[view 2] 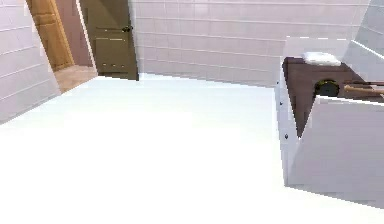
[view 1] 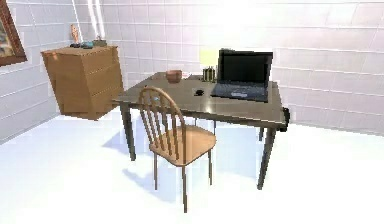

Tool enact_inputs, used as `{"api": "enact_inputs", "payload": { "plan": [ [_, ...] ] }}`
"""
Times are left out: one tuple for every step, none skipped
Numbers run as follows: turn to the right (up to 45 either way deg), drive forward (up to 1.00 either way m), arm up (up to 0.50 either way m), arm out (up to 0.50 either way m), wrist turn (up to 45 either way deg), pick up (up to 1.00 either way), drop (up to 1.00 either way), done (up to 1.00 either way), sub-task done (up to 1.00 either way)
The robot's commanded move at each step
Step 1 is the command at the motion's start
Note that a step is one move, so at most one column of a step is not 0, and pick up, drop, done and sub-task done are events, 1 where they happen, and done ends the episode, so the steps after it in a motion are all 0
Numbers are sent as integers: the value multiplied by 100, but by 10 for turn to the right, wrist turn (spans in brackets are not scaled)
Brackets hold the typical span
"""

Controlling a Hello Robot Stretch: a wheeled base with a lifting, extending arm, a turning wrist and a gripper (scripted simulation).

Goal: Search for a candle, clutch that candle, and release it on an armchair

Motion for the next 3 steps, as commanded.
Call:
{"api": "enact_inputs", "payload": {
  "plan": [
    [450,0,0,0,0,0,0,0,0],
    [120,0,0,0,0,0,0,0,0],
    [0,100,0,0,0,0,0,0,0]
  ]
}}
